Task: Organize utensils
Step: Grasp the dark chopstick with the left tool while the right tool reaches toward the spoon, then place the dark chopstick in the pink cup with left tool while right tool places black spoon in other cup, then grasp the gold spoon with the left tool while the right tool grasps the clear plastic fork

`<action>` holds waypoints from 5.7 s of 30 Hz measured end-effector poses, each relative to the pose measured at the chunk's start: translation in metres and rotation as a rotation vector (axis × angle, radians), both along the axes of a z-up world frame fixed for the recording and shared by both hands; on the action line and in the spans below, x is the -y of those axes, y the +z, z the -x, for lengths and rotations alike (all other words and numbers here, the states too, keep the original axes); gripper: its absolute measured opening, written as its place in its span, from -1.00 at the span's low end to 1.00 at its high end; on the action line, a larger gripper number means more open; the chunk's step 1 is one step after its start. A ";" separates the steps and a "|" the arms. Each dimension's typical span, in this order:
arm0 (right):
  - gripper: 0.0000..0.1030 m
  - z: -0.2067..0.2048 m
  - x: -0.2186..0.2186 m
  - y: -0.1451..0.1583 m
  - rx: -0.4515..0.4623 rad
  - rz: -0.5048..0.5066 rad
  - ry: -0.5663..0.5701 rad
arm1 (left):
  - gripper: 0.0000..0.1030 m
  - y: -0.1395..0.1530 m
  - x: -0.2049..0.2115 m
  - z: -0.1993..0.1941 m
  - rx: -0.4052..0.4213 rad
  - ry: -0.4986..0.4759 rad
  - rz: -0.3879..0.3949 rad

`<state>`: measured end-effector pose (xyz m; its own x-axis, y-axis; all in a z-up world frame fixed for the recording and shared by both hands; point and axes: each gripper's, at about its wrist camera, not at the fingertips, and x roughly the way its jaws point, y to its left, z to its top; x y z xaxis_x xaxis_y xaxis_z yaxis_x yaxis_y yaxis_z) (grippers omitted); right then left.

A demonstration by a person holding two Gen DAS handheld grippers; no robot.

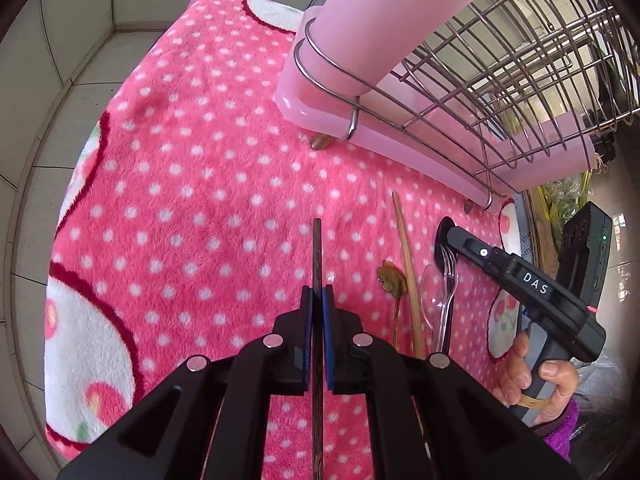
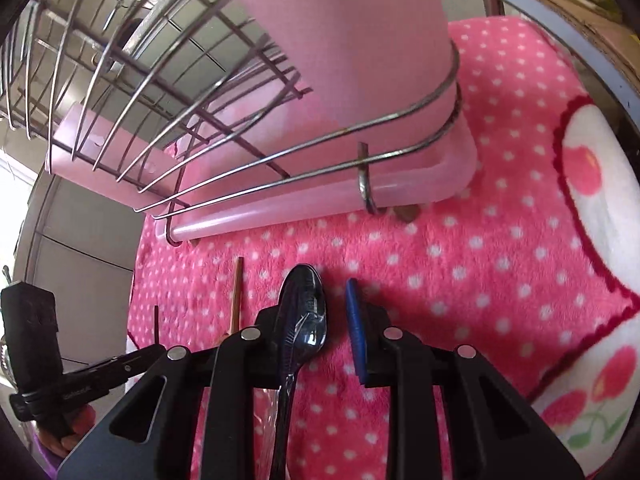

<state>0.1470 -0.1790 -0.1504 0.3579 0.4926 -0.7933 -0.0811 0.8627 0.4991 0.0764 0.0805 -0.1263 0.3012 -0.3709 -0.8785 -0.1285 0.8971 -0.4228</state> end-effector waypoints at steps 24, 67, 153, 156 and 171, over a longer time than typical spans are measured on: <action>-0.96 0.085 0.017 0.147 0.597 0.310 -0.116 | -0.92 0.072 -0.019 0.023 0.240 0.038 -0.026; -0.96 0.022 0.061 0.261 1.144 0.359 -0.452 | -0.92 0.255 -0.037 -0.034 0.722 0.153 -0.128; -0.18 0.147 0.042 0.079 0.361 0.181 -0.150 | -0.55 0.007 0.068 -0.007 -0.003 -0.170 -0.109; -0.18 0.149 0.042 0.082 0.374 0.164 -0.144 | -0.63 0.001 0.077 -0.011 -0.024 -0.182 -0.137; -0.45 0.115 0.032 0.045 0.158 -0.058 -0.083 | -0.99 0.013 0.042 -0.007 0.020 -0.115 -0.120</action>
<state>0.0319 -0.2114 -0.1050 0.5170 0.4997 -0.6950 -0.0923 0.8397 0.5351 0.0836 0.0385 -0.1134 0.2812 -0.2964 -0.9127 -0.0150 0.9496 -0.3130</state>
